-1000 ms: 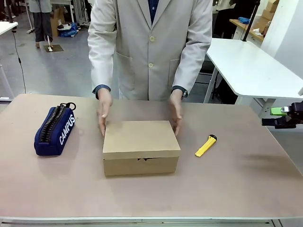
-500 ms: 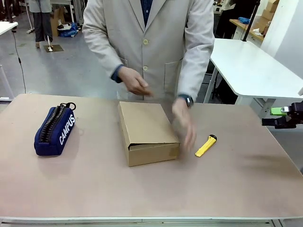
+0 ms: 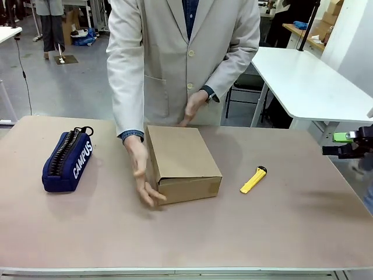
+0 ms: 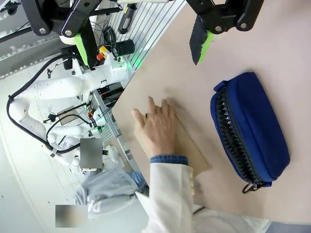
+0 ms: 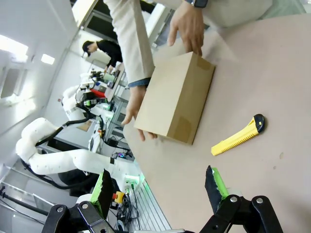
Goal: Pack the item into the box.
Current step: Close the Mailer Box.
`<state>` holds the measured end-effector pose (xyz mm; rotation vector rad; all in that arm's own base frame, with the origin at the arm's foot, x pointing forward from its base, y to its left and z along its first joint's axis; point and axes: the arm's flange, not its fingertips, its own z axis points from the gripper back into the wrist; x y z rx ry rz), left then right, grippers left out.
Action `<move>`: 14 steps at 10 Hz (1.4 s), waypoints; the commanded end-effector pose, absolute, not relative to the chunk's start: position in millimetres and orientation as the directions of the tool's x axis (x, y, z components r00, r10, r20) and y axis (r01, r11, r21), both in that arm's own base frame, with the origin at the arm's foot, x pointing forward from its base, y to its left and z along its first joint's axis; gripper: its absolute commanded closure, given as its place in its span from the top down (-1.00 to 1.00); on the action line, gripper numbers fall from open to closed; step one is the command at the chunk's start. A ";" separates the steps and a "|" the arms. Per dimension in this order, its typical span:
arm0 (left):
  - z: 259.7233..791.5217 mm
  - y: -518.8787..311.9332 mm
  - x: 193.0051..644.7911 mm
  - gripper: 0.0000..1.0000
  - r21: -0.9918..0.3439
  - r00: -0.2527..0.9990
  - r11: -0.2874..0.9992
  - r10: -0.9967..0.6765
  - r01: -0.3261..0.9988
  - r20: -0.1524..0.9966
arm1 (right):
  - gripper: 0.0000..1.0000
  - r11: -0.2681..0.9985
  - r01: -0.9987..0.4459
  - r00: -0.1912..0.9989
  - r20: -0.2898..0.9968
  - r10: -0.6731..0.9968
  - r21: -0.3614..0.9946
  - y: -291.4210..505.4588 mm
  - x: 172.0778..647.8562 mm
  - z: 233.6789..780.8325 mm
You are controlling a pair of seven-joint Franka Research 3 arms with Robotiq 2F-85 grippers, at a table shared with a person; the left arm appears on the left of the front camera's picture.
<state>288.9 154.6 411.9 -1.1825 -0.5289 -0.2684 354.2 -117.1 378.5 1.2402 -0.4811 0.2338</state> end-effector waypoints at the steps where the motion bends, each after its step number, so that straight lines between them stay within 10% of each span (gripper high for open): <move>1: 413.2 155.1 285.2 1.00 -0.804 0.850 0.374 0.068 0.463 0.522 | 1.00 0.307 -0.428 0.875 0.475 -0.093 0.850 -117.0 351.5 381.9; 14: 413.2 155.1 285.2 1.00 -0.804 0.850 0.374 0.068 0.463 0.522 | 1.00 0.307 -0.428 0.875 0.475 -0.093 0.850 -117.0 351.5 381.9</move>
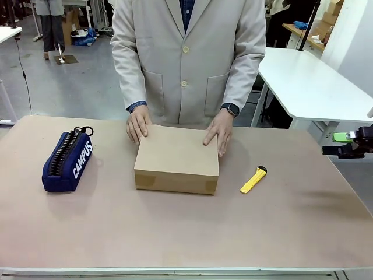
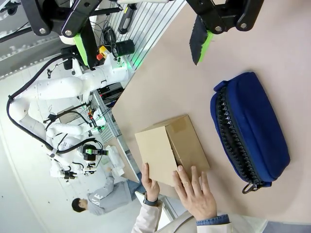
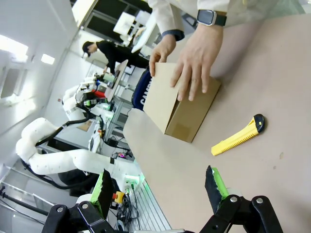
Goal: Pack the item into the box.
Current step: Close the Mailer Box.
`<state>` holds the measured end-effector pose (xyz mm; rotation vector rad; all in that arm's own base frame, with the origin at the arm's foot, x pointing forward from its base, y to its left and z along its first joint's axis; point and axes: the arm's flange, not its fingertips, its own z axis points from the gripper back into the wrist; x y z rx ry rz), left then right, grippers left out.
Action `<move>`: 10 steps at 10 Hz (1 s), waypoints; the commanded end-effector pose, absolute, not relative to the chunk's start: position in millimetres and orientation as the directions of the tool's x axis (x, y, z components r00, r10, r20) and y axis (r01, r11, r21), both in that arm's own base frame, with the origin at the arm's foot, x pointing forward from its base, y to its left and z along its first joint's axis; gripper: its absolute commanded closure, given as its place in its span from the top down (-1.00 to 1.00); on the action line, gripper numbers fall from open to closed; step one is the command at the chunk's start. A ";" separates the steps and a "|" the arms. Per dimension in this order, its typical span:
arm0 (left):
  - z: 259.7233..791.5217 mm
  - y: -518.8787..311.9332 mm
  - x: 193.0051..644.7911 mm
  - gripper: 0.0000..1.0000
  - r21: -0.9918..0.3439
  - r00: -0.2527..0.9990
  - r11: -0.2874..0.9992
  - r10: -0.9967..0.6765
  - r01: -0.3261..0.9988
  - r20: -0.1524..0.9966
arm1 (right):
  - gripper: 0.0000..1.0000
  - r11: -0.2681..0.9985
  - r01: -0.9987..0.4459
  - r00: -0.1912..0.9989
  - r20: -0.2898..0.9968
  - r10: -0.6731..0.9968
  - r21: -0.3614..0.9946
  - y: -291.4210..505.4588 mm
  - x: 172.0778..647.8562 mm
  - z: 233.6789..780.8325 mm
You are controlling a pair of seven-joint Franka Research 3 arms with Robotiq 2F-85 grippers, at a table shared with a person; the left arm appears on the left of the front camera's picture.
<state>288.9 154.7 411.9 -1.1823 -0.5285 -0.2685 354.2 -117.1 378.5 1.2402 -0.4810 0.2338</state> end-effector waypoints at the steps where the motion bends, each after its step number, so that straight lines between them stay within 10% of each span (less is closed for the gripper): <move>1: 413.2 155.1 285.2 1.00 -0.804 0.850 0.374 0.068 0.463 0.522 | 1.00 0.307 -0.428 0.875 0.475 -0.093 0.850 -117.0 351.5 381.9; 10: 413.2 155.1 285.2 1.00 -0.804 0.850 0.374 0.068 0.463 0.522 | 1.00 0.307 -0.428 0.875 0.475 -0.093 0.850 -117.0 351.5 381.9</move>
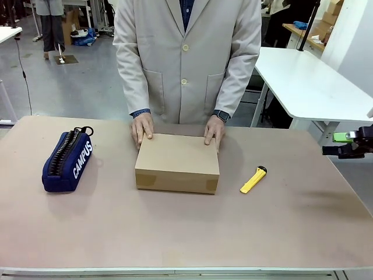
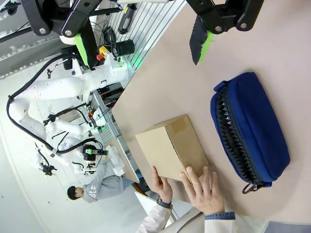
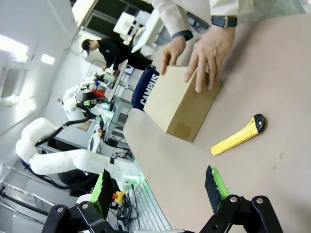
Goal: Pack the item into the box.
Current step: Close the Mailer Box.
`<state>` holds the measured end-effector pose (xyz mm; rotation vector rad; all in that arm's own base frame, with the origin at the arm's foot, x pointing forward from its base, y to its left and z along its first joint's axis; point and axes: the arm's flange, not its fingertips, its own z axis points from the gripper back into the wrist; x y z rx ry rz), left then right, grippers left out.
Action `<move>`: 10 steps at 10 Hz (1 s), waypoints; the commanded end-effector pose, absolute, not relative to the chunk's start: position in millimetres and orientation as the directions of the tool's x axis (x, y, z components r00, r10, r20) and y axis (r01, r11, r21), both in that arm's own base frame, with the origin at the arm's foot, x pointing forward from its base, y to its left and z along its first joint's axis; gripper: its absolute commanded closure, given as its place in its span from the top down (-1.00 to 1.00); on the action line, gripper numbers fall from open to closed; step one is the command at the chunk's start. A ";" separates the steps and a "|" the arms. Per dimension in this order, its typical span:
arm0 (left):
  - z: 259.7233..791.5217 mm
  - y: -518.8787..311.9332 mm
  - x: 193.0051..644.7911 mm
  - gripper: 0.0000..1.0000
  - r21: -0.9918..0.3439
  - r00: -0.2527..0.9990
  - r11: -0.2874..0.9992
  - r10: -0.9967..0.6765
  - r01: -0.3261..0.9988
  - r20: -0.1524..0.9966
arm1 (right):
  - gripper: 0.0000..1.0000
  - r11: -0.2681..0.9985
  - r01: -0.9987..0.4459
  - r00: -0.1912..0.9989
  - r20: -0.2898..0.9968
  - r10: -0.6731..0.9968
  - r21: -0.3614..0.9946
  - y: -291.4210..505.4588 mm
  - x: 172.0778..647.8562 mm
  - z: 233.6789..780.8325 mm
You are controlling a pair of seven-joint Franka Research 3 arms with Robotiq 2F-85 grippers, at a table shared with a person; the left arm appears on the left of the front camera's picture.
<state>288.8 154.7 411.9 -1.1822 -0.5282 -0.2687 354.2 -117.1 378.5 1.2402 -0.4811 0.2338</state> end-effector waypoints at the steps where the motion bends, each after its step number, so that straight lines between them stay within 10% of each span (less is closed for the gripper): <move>1: 413.2 155.1 285.2 1.00 -0.804 0.850 0.374 0.068 0.463 0.522 | 1.00 0.307 -0.428 0.875 0.475 -0.093 0.850 -117.0 351.5 381.9; 10: 413.2 155.1 285.2 1.00 -0.804 0.850 0.374 0.068 0.463 0.522 | 1.00 0.307 -0.428 0.875 0.475 -0.093 0.850 -117.0 351.5 381.9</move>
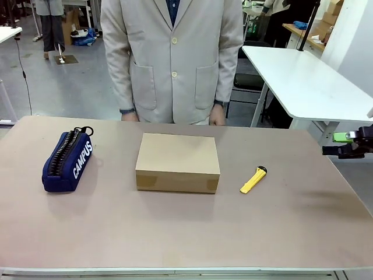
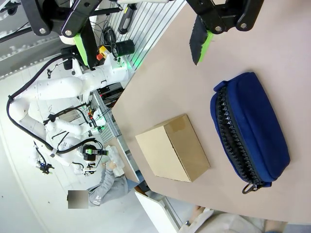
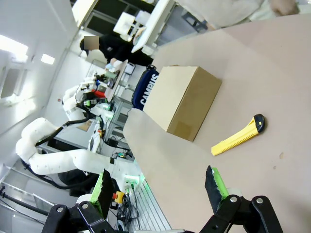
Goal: Pack the item into the box.
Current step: Close the Mailer Box.
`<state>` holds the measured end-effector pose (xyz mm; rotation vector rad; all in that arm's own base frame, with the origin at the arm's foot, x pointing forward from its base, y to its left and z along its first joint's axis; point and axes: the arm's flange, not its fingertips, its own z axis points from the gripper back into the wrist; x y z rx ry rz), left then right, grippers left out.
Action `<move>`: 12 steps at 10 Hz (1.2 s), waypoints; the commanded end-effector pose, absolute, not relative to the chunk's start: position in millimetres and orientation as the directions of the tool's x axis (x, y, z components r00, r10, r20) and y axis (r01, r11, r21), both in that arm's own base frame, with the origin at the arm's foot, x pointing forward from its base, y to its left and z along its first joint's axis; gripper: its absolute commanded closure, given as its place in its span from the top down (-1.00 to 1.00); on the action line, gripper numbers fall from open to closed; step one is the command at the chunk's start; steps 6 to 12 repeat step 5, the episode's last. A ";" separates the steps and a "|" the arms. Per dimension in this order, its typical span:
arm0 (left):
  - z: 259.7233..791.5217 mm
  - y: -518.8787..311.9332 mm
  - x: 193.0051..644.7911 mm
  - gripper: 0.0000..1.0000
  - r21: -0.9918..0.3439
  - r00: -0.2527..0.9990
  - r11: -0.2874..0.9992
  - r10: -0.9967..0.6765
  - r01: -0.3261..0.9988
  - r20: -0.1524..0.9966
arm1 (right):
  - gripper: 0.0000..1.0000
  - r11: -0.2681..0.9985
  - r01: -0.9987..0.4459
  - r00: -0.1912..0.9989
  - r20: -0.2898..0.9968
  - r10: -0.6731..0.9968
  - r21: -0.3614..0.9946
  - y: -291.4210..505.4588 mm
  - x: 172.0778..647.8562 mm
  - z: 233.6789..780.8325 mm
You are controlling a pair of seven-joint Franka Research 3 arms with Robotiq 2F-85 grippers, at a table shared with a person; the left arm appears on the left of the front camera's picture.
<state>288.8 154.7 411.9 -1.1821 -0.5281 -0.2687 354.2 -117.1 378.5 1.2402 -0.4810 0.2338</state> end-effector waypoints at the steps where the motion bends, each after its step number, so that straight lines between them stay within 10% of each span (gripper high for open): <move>1: 413.2 155.1 285.2 1.00 -0.804 0.850 0.374 0.068 0.463 0.522 | 1.00 0.307 -0.428 0.875 0.475 -0.093 0.850 -117.0 351.5 381.9; 12: 413.2 155.1 285.2 1.00 -0.804 0.850 0.374 0.068 0.463 0.522 | 1.00 0.307 -0.428 0.875 0.475 -0.093 0.850 -117.0 351.5 381.9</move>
